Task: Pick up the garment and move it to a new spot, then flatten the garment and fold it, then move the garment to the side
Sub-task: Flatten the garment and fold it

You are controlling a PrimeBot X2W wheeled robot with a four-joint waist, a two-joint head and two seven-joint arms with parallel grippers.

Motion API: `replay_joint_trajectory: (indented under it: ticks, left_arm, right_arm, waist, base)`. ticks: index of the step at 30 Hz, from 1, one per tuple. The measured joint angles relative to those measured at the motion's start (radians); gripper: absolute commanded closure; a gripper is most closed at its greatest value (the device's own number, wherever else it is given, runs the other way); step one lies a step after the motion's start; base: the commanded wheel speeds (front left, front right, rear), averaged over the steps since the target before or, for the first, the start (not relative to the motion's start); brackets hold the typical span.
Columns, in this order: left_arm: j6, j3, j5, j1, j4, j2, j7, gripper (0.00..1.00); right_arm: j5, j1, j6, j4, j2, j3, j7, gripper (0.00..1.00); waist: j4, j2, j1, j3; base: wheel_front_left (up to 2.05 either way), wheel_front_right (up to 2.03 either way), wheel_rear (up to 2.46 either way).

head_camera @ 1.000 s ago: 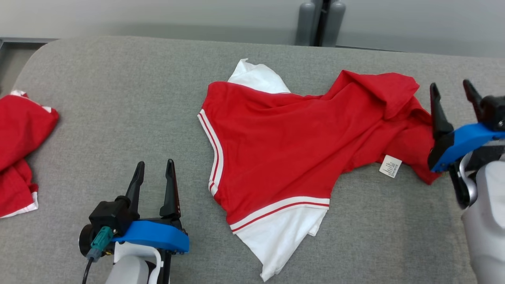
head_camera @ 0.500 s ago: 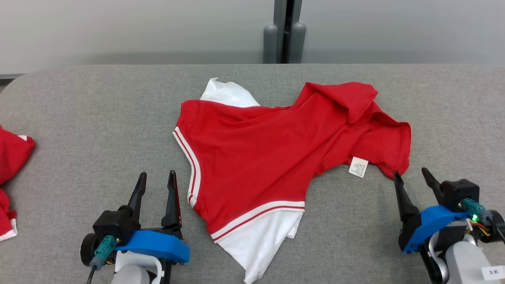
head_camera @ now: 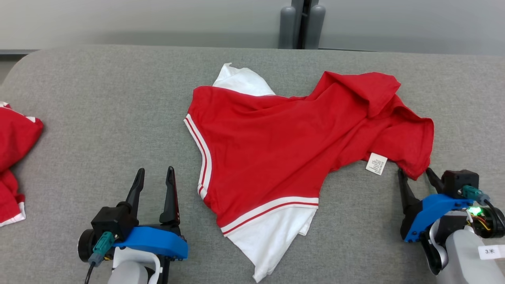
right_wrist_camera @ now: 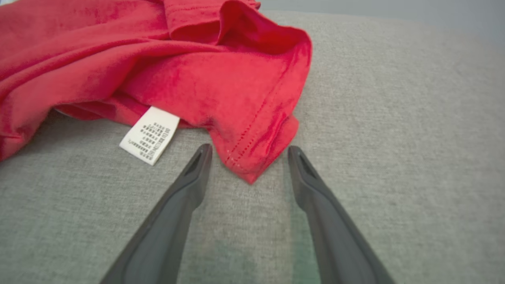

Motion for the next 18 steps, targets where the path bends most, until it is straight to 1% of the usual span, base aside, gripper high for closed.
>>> replay_joint_trajectory:
  ticks: [1,2,3,4,10,14,18]
  left_arm:
    - [0.0,0.0,0.0,-0.001,0.0,0.0,0.0,0.0]
    - [-0.001,0.001,0.001,-0.002,0.0,0.0,0.0,0.0]
    - [-0.001,0.003,0.001,-0.005,0.0,0.0,0.0,0.0]
    - [-0.001,0.005,0.001,-0.007,0.0,0.0,0.0,0.0]
    - [0.0,0.022,-0.001,-0.003,0.004,0.0,0.0,0.0]
    - [-0.001,0.024,-0.001,0.004,0.005,0.0,0.0,0.0]
    - [-0.001,0.025,-0.002,0.005,0.005,-0.001,0.0,0.0]
  right_arm:
    - [-0.007,-0.01,0.0,0.019,-0.002,0.003,-0.005,0.31]
    - [-0.014,-0.02,0.0,0.035,-0.003,0.005,-0.012,0.58]
    - [-0.016,-0.028,0.0,0.046,-0.003,0.008,-0.022,0.72]
    - [-0.014,-0.035,0.0,0.055,-0.002,0.012,-0.033,1.0]
    - [0.012,-0.028,0.0,0.048,0.006,0.035,-0.094,1.0]
    - [0.051,0.042,0.0,-0.017,0.005,0.056,-0.1,1.0]
    - [0.089,0.126,0.0,-0.105,-0.021,0.047,-0.071,1.0]
  waist:
    - [0.004,0.0,0.0,0.003]
    - [0.007,0.0,0.0,0.006]
    - [0.01,0.0,0.0,0.008]
    - [0.011,0.0,0.0,0.009]
    - [-0.015,0.0,0.0001,0.002]
    - [-0.047,0.0,0.0001,-0.009]
    - [-0.077,0.0,0.0001,-0.023]
  base:
    - [0.0,0.0,0.0]
    - [0.0,0.0,0.0]
    - [0.0,0.0,0.0]
    - [0.0,0.0,0.0]
    - [0.0,0.0,0.0]
    - [0.0,0.0,0.0]
    - [0.0,0.0,0.0]
